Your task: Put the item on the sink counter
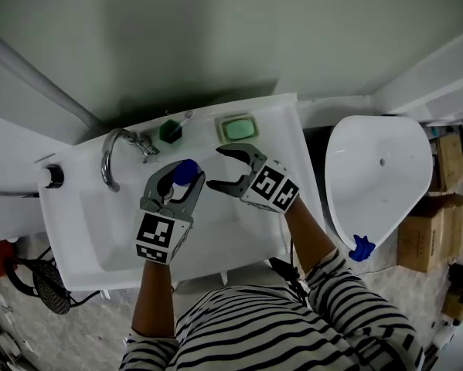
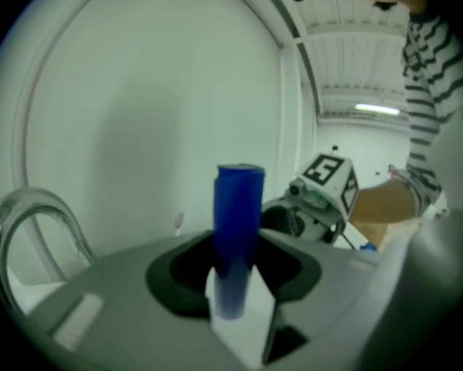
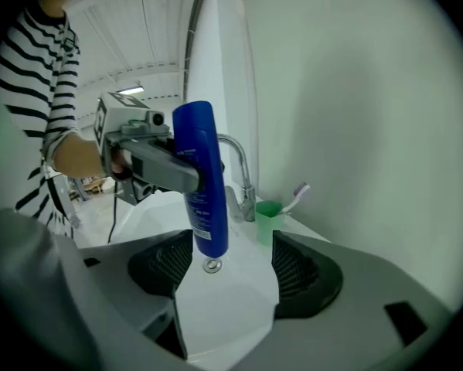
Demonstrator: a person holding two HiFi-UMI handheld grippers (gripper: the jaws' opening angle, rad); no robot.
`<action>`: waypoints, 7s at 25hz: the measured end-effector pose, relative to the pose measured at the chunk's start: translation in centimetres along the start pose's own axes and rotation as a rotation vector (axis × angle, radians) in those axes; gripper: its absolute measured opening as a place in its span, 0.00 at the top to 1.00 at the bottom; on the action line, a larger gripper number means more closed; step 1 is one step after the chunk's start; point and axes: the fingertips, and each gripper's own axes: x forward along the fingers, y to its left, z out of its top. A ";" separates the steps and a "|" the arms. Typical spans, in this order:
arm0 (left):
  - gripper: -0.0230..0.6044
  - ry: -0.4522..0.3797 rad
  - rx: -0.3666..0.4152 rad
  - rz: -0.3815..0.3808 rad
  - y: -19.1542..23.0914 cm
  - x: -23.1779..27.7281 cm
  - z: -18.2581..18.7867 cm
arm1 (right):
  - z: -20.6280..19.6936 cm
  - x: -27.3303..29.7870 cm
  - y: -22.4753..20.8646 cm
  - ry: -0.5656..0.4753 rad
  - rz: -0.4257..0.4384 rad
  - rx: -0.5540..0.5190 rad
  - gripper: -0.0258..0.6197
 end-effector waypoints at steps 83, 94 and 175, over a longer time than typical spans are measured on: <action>0.95 -0.180 -0.047 -0.170 0.1 0.4 -3.8 | -2.5 7.2 -14.1 -0.266 -0.634 0.257 0.71; 0.95 -0.182 -0.045 -0.176 -0.2 0.7 -4.0 | -2.8 7.4 -13.5 -0.248 -0.604 0.218 0.71; 0.95 -0.286 -0.041 -0.202 -12.7 -8.2 3.3 | 5.3 -14.3 10.1 -0.388 -0.372 0.045 0.95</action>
